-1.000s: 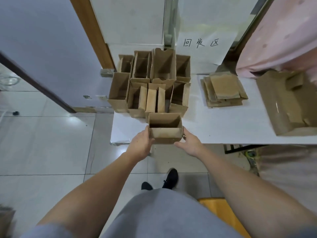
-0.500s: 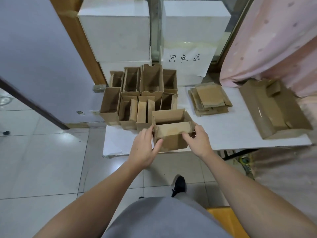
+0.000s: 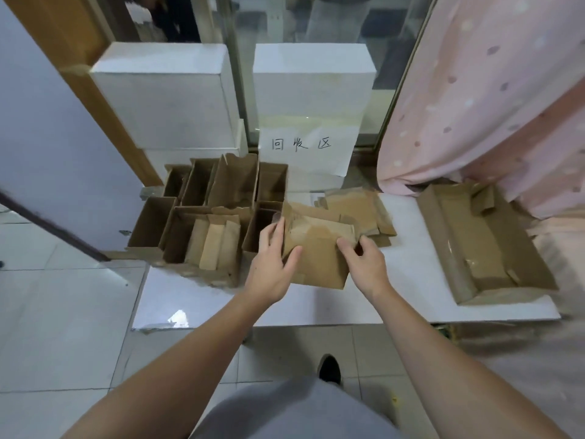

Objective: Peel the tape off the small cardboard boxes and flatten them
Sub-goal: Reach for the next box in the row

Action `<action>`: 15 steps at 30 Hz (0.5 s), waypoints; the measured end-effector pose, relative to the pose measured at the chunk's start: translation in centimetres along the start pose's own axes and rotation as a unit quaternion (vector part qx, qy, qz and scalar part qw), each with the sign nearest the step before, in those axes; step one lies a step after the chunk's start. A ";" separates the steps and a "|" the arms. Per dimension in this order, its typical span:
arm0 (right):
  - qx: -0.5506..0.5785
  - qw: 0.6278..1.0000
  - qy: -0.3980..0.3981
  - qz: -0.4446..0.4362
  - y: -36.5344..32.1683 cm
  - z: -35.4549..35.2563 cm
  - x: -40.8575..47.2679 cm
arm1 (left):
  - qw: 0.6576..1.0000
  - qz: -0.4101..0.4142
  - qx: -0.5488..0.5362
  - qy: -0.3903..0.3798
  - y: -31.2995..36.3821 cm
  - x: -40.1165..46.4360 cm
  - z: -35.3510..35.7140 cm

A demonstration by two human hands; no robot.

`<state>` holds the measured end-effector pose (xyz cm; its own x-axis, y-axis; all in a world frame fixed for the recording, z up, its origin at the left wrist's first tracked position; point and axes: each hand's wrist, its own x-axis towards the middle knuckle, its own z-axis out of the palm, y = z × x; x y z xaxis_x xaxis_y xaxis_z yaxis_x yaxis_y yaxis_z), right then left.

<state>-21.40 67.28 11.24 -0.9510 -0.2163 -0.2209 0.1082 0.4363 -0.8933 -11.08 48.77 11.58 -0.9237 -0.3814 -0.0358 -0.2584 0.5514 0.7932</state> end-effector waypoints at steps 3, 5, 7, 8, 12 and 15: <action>-0.011 1.000 -0.009 -0.013 0.3 -3.0 3.2 | 0.999 -0.040 -0.029 0.000 1.7 2.4 3.0; -0.014 1.000 -0.019 -0.010 0.4 -4.5 4.8 | 0.996 -0.069 -0.059 0.007 2.5 3.7 4.6; -0.008 1.000 -0.024 0.002 0.2 -5.6 5.8 | 0.992 -0.094 -0.085 0.018 3.2 4.8 5.7; -0.006 1.000 -0.027 0.004 0.1 -6.0 6.1 | 0.990 -0.105 -0.096 0.022 3.4 5.3 6.1; -0.004 0.999 -0.049 -0.012 0.5 -6.7 6.8 | 0.978 -0.131 -0.157 0.043 3.9 6.4 6.9; -0.003 0.996 -0.091 -0.020 1.2 -6.8 7.1 | 0.966 -0.174 -0.187 0.041 3.9 7.1 6.8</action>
<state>-30.01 72.20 11.21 -0.8866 -0.3872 -0.2530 0.0697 0.4290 -0.9006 -20.58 53.31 10.29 -0.7698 -0.5614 -0.3037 -0.4149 0.0785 0.9065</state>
